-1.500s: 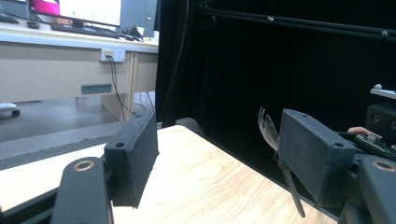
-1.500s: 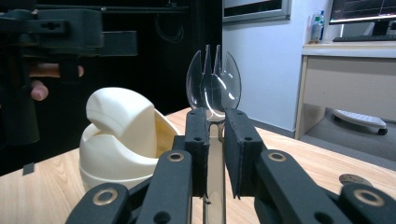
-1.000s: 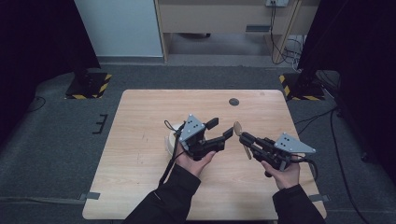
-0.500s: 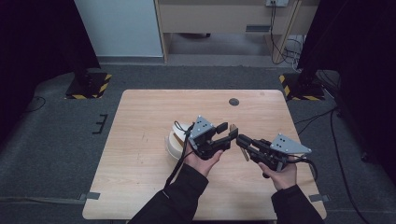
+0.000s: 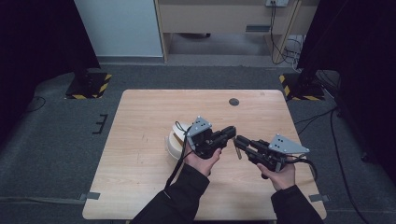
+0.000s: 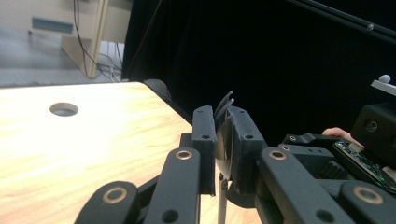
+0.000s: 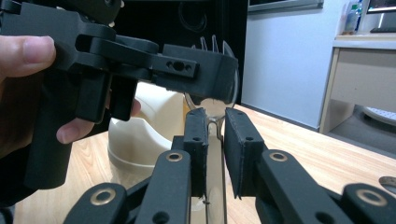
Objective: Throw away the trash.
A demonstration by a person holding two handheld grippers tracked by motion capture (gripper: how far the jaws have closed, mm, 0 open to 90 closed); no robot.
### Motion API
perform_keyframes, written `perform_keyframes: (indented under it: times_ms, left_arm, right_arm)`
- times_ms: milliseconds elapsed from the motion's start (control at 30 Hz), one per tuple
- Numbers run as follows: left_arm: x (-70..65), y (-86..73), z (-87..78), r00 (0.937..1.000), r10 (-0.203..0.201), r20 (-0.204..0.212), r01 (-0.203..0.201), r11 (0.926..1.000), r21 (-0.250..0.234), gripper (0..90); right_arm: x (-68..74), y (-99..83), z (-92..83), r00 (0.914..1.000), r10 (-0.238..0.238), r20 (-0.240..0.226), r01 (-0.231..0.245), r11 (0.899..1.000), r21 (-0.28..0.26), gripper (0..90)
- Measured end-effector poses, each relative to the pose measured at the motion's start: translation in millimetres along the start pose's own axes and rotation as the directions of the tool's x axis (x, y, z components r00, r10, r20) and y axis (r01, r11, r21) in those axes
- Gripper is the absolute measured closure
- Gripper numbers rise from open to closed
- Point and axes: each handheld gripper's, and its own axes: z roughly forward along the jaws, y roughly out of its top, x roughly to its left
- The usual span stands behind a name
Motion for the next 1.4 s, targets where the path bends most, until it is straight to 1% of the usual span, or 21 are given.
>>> perform_keyframes:
  times_ms: [133, 167, 233, 267, 400, 500, 533, 567, 600, 633, 667, 700, 733, 767, 900, 1033, 1167, 1200, 1233, 1267, 1400]
  left_arm:
    - [0.9, 4.9, -7.6, 0.9994, 0.031, -0.013, -0.032, 0.9992, -0.024, 82.0]
    - [2.8, 9.7, -13.7, 0.9986, 0.047, -0.026, -0.048, 0.9981, -0.04, 82.0]
    - [3.6, 11.7, -15.7, 0.9982, 0.051, -0.031, -0.052, 0.9976, -0.046, 81.9]
    - [5.9, 17.2, -21.4, 0.9966, 0.07, -0.045, -0.072, 0.9955, -0.061, 81.8]
    - [11.8, 28.8, -33.7, 0.9921, 0.098, -0.077, -0.105, 0.9907, -0.087, 81.7]
    - [16.6, 37.5, -43.8, 0.9863, 0.128, -0.103, -0.138, 0.9861, -0.092, 81.7]
    - [16.6, 37.5, -43.8, 0.9863, 0.128, -0.103, -0.138, 0.9861, -0.092, 81.7]
    - [18.5, 41.1, -48.1, 0.9827, 0.143, -0.118, -0.155, 0.9836, -0.093, 81.7]
    - [20.2, 43.9, -51.4, 0.9799, 0.154, -0.127, -0.167, 0.9815, -0.094, 81.7]
    - [23.7, 48.8, -57.5, 0.9728, 0.18, -0.146, -0.193, 0.9772, -0.087, 81.6]
    - [25.7, 50.7, -60.2, 0.9689, 0.193, -0.155, -0.207, 0.9749, -0.082, 81.6]
    - [27.4, 52.0, -61.9, 0.9661, 0.202, -0.16, -0.217, 0.973, -0.079, 81.6]
    - [27.4, 52.0, -61.9, 0.9661, 0.202, -0.16, -0.217, 0.973, -0.079, 81.6]
    - [33.1, 54.8, -65.9, 0.9581, 0.223, -0.18, -0.237, 0.9696, -0.061, 81.6]
    - [41.5, 54.6, -68.0, 0.954, 0.226, -0.196, -0.238, 0.9706, -0.037, 81.6]
    - [48.4, 47.0, -63.4, 0.9472, 0.245, -0.207, -0.248, 0.9686, 0.01, 81.5]
    - [53.1, 41.1, -58.2, 0.9505, 0.244, -0.193, -0.242, 0.9697, 0.03, 76.5]
    - [55.3, 38.4, -56.1, 0.9544, 0.24, -0.178, -0.238, 0.9707, 0.032, 73.8]
    - [55.3, 38.4, -56.1, 0.9544, 0.24, -0.178, -0.238, 0.9707, 0.032, 72.4]
    - [56.4, 36.7, -56.2, 0.9582, 0.234, -0.164, -0.233, 0.9721, 0.029, 71.3]
    - [55.9, 36.4, -64.3, 0.9595, 0.237, -0.153, -0.239, 0.971, 0.003, 63.2]
  right_arm:
    - [-2.5, 0.6, -2.7, 0.9999, 0.008, 0.007, -0.008, 1.0, -0.006, 75.9]
    - [-5.7, 0.8, -5.7, 0.9997, 0.016, 0.018, -0.016, 1.0, -0.013, 75.1]
    - [-7.7, 0.7, -7.3, 0.9995, 0.021, 0.026, -0.02, 1.0, -0.014, 74.5]
    - [-11.5, -0.3, -10.1, 0.9985, 0.032, 0.044, -0.032, 0.999, -0.017, 73.8]
    - [-18.7, -5.2, -14.0, 0.9956, 0.036, 0.087, -0.036, 0.999, 0.003, 73.2]
    - [-24.8, -11.7, -15.5, 0.9922, 0.025, 0.123, -0.03, 0.999, 0.039, 72.2]
    - [-26.6, -14.2, -15.9, 0.9909, 0.027, 0.132, -0.034, 0.998, 0.048, 71.8]
    - [-26.6, -14.2, -15.9, 0.9909, 0.027, 0.132, -0.034, 0.998, 0.048, 71.8]
    - [-30.7, -19.5, -16.8, 0.9872, 0.033, 0.156, -0.044, 0.997, 0.067, 70.9]
    - [-32.3, -21.4, -17.1, 0.9855, 0.033, 0.166, -0.046, 0.996, 0.072, 70.9]
    - [-33.9, -23.0, -17.7, 0.9843, 0.033, 0.173, -0.048, 0.996, 0.079, 70.9]
    - [-35.2, -24.3, -18.2, 0.9835, 0.034, 0.178, -0.05, 0.995, 0.083, 70.9]
    - [-35.9, -25.0, -18.5, 0.9826, 0.037, 0.182, -0.053, 0.995, 0.086, 70.9]
    - [-37.1, -25.9, -18.8, 0.9819, 0.037, 0.186, -0.054, 0.995, 0.089, 70.8]
    - [-38.6, -28.2, -18.7, 0.98, 0.039, 0.195, -0.059, 0.994, 0.097, 70.4]
    - [-38.9, -29.0, -18.4, 0.9801, 0.033, 0.196, -0.054, 0.993, 0.104, 70.1]
    - [-39.1, -29.3, -18.4, 0.9802, 0.031, 0.196, -0.053, 0.993, 0.107, 69.7]
    - [-39.5, -29.7, -18.5, 0.9801, 0.03, 0.196, -0.052, 0.993, 0.108, 69.5]
    - [-39.5, -29.7, -18.5, 0.9801, 0.03, 0.196, -0.052, 0.993, 0.108, 69.5]
    - [-39.8, -29.9, -18.7, 0.9797, 0.029, 0.198, -0.052, 0.993, 0.109, 69.3]
    - [-40.9, -30.3, -19.8, 0.978, 0.035, 0.206, -0.058, 0.992, 0.109, 68.2]
